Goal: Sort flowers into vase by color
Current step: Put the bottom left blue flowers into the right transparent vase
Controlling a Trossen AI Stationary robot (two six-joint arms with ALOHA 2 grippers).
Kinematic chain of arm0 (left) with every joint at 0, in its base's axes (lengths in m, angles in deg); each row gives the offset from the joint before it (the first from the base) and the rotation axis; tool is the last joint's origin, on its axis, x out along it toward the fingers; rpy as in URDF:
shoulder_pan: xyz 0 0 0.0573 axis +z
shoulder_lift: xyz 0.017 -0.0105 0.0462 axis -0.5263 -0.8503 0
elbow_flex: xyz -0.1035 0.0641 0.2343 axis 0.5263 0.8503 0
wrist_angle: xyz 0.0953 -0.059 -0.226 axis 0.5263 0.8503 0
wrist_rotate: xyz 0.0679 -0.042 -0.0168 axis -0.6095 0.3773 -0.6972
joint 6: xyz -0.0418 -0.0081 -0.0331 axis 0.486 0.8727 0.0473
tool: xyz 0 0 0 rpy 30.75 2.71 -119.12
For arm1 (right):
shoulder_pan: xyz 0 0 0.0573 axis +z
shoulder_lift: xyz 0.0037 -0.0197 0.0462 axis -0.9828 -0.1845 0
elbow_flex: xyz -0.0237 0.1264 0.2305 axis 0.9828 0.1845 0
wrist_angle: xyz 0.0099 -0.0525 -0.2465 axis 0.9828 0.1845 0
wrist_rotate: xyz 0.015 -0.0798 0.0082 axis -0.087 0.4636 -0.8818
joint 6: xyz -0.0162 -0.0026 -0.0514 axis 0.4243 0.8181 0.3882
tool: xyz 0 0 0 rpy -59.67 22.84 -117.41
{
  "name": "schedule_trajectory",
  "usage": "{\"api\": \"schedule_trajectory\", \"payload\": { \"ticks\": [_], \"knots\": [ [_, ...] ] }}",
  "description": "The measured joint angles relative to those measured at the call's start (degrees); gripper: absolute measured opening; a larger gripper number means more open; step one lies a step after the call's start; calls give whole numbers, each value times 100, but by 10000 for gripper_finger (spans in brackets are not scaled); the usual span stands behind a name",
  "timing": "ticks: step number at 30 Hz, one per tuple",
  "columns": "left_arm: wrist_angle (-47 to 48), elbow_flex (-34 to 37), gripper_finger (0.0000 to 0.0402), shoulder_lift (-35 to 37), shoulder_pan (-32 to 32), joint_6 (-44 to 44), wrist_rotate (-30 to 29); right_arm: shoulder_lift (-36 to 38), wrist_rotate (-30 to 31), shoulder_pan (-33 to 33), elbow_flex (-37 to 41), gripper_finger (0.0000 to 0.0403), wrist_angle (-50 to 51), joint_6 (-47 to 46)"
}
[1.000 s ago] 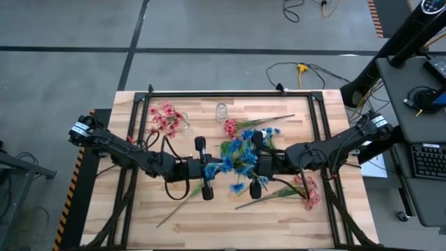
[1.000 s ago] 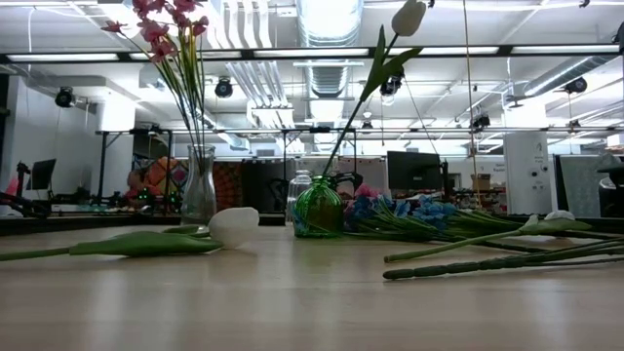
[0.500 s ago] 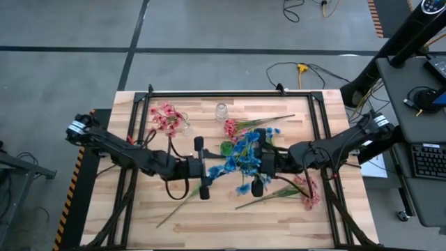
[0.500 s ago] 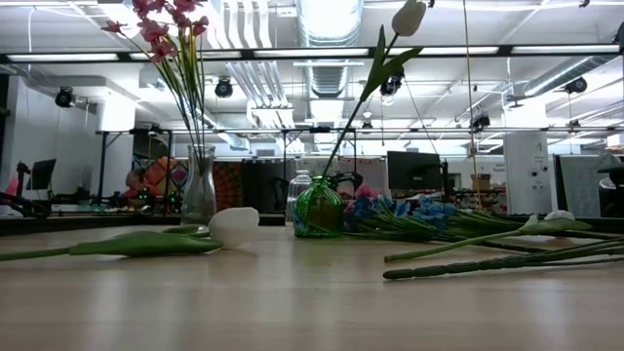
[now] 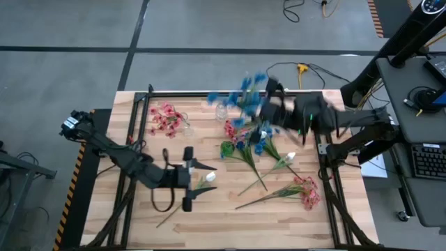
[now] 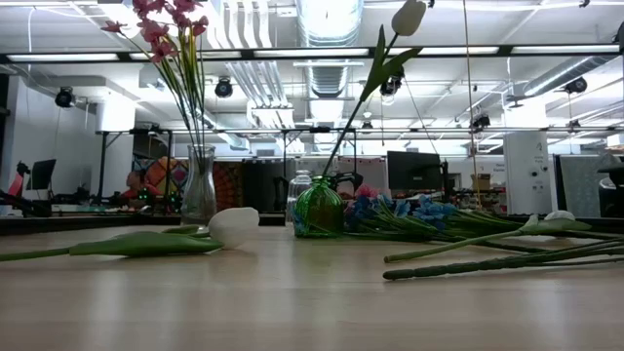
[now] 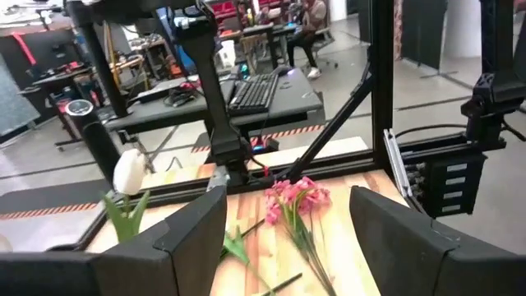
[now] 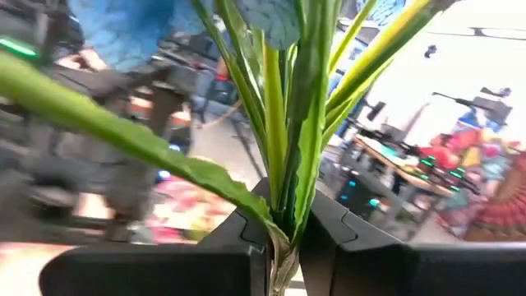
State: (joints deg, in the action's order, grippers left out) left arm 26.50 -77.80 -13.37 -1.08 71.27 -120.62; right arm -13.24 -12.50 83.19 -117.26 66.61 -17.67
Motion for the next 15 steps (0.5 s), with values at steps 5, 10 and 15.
{"api": "schedule_trajectory", "payload": {
  "ticks": [5, 10, 15],
  "knots": [
    [1088, -588, 230, 185, -538, 191, -924, 249, -1076, -1542, 110, 31, 108, -506],
    [2113, -1313, 224, 250, -1064, 203, -2099, 168, -2841, -3130, 443, 31, 93, -1257],
    [3033, -1934, 224, 252, -1380, 385, -3013, -139, -3746, -3842, 1080, 31, -712, -1786]
  ]
}}
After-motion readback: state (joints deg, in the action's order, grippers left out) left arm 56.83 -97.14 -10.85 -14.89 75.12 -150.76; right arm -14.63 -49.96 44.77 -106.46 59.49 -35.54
